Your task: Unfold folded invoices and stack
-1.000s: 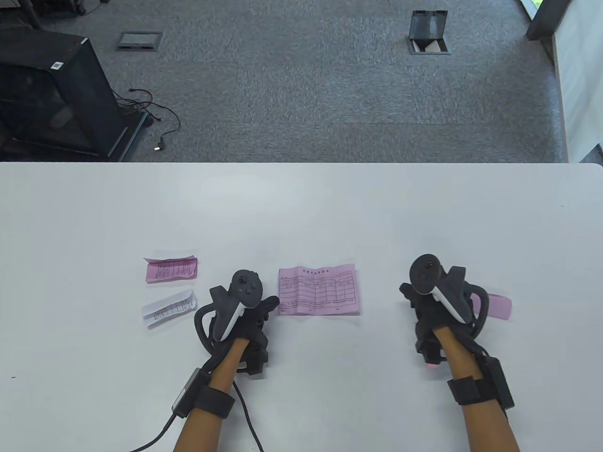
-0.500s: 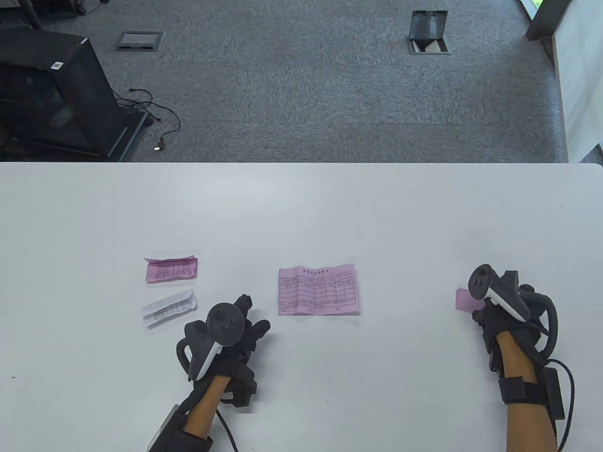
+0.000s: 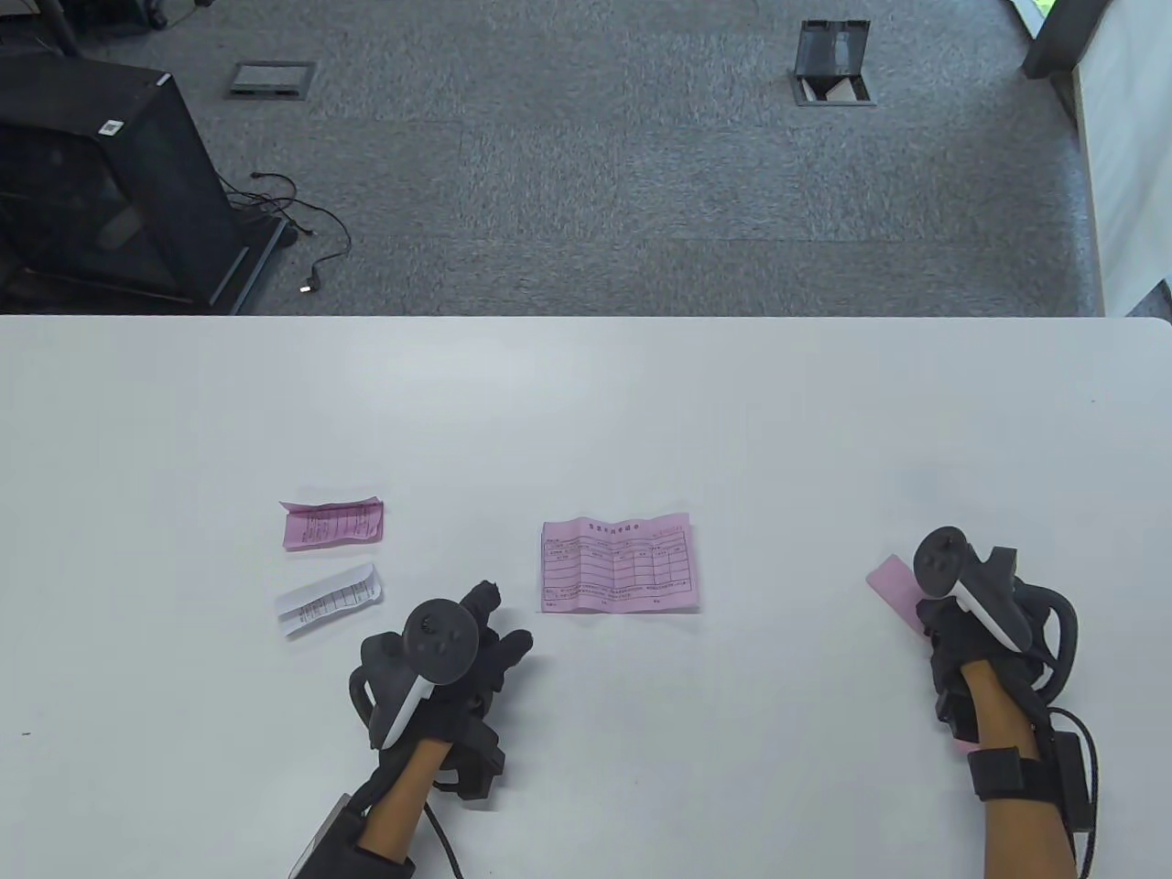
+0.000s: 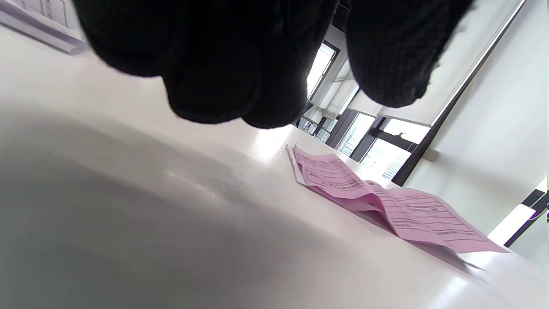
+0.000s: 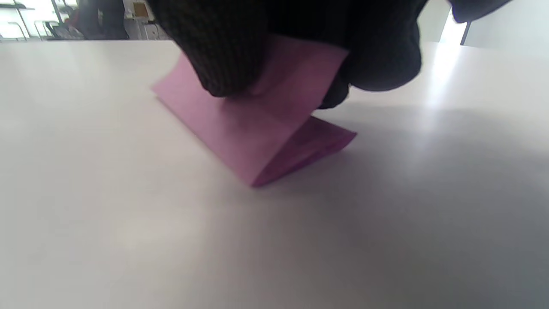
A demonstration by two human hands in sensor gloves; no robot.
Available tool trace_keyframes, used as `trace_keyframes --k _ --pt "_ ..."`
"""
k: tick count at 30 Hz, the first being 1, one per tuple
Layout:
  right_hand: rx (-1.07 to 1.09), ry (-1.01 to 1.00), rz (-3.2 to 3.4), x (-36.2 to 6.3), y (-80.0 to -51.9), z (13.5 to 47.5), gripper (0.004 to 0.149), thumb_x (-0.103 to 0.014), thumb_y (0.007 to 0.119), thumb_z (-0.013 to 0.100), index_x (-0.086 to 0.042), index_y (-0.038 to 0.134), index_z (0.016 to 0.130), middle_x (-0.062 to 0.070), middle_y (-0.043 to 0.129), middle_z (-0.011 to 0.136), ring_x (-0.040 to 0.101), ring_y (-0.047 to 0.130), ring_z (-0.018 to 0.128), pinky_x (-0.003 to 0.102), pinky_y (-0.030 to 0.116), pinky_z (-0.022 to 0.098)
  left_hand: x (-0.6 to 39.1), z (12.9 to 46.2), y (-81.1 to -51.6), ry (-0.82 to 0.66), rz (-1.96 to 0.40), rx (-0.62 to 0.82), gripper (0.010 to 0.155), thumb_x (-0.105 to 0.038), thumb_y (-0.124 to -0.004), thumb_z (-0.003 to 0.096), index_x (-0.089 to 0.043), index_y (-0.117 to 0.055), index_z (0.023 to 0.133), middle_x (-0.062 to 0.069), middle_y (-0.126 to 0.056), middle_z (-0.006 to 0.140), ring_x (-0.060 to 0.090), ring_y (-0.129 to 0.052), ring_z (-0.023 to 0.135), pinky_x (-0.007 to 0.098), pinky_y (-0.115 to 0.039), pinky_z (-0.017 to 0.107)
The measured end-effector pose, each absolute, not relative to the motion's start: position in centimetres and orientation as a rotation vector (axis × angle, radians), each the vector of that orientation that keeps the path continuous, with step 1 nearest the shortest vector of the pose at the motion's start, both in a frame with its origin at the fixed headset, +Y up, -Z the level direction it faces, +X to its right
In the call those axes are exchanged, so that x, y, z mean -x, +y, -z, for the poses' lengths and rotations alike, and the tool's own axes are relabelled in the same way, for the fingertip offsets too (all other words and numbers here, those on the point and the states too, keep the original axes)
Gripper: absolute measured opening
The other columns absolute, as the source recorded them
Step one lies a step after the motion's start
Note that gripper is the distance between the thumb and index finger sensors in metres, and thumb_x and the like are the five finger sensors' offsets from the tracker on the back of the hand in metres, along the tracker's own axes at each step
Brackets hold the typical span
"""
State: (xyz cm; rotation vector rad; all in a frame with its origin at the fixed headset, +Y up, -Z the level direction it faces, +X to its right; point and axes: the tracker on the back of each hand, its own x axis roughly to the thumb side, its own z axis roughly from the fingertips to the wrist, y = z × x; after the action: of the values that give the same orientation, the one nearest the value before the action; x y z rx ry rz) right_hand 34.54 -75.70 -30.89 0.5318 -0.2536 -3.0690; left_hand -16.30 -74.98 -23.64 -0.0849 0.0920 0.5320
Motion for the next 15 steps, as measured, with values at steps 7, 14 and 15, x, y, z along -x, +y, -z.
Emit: trace_keyframes --k 7,14,15 --pt "-0.354 0.005 3.357 -28.6 -72.6 29.4 0.038 -0.038 0.08 0.043 -0.025 0.077 0.079 0.003 0.091 0.066 0.028 0.088 0.061 0.064 0.057 0.063 15.0 22.5 -74.8 -0.035 -0.635 0.088 0.067 -0.048 -0.088 0.0433 -0.02 -0.07 0.102 0.007 -0.098 0.071 0.025 -0.096 0.056 0.041 -0.082 0.044" --pt "0.052 0.256 3.506 -19.0 -69.7 26.2 0.038 -0.038 0.08 0.044 -0.025 0.077 0.079 0.002 0.092 0.064 0.028 0.089 0.059 0.062 0.059 0.063 12.7 21.5 -74.7 -0.3 -0.794 0.106 0.061 -0.047 -0.085 0.0458 -0.024 -0.071 0.101 0.008 -0.097 0.077 0.027 -0.095 0.062 0.042 -0.082 0.048" --pt "0.167 0.287 3.498 -16.9 -69.3 25.4 0.038 -0.038 0.08 0.044 -0.025 0.077 0.079 0.002 0.092 0.065 0.028 0.089 0.059 0.062 0.059 0.063 12.4 21.4 -74.7 -0.36 -0.85 0.097 0.06 -0.047 -0.084 0.0464 -0.024 -0.071 0.101 0.008 -0.097 0.079 0.027 -0.094 0.063 0.042 -0.081 0.048"
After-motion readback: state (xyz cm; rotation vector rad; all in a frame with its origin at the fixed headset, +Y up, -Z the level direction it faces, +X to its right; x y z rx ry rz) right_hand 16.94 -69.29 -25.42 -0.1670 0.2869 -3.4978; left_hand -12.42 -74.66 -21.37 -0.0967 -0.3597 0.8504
